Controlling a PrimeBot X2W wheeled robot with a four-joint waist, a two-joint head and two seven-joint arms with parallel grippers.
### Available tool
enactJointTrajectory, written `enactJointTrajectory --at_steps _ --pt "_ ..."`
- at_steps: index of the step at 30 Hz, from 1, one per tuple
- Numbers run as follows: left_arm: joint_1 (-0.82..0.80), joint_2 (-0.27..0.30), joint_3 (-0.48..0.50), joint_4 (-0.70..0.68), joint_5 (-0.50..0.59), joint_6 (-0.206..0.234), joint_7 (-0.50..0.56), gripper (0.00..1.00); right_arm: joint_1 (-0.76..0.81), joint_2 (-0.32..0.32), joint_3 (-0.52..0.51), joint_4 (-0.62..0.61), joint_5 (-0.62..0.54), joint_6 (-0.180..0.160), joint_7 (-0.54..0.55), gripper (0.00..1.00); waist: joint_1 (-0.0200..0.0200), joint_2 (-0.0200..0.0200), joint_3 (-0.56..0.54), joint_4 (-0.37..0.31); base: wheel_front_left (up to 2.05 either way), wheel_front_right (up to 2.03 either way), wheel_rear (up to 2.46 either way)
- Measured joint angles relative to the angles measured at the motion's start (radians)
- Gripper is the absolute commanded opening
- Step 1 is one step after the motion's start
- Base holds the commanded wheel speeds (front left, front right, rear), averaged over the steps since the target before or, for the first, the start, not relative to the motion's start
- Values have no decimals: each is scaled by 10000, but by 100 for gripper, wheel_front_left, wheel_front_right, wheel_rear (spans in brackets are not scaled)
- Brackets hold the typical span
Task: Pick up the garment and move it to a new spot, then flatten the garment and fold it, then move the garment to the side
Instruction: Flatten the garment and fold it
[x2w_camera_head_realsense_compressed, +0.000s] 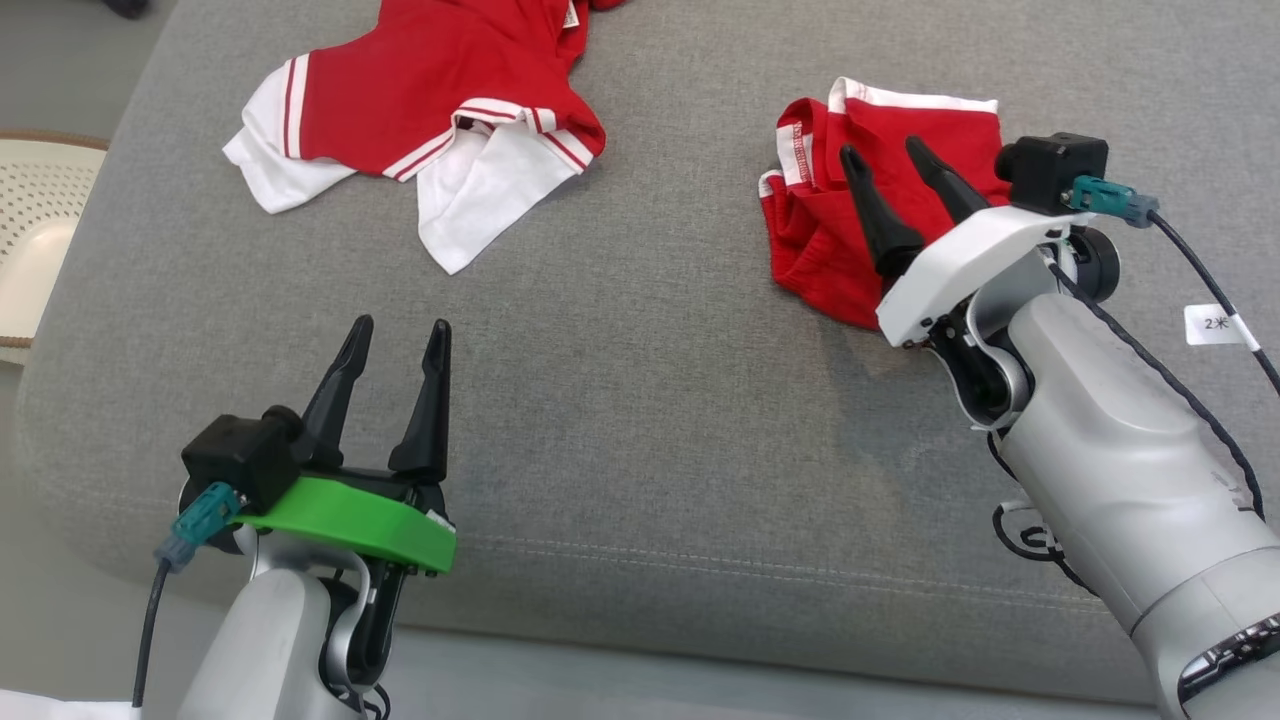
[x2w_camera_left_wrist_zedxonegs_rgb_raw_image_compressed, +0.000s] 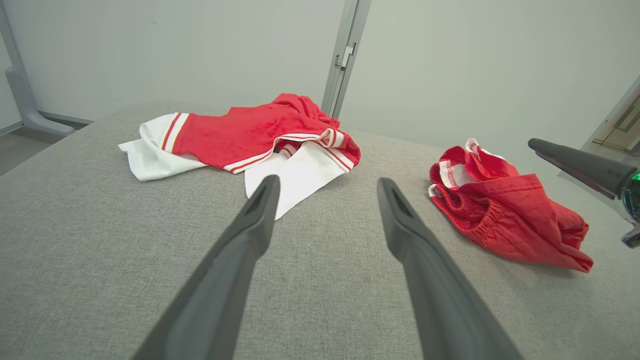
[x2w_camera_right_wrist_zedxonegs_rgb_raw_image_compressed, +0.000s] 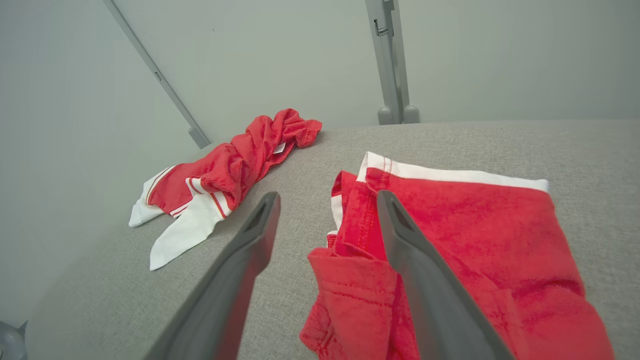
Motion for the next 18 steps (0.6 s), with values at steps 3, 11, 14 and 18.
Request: enactJointTrajectory --at_steps 3,11,14,18 --pt "186 13 167 0 31 0 0 100 281 -219 -339 -286 100 40 -257 100 0 0 -170 -311 0 0 0" --pt "422 75 291 -48 127 -2 0 100 894 -510 -1080 -677 554 42 -399 100 0 1 -419 -969 0 0 0" --pt "498 102 284 -61 146 -2 0 100 1072 -516 -1394 -759 763 42 -399 100 0 1 -469 -1229 0 0 0" --pt "500 104 192 -134 215 -6 0 100 1162 -610 -1768 -811 1189 82 -399 100 0 0 -452 -1520 0 0 0"
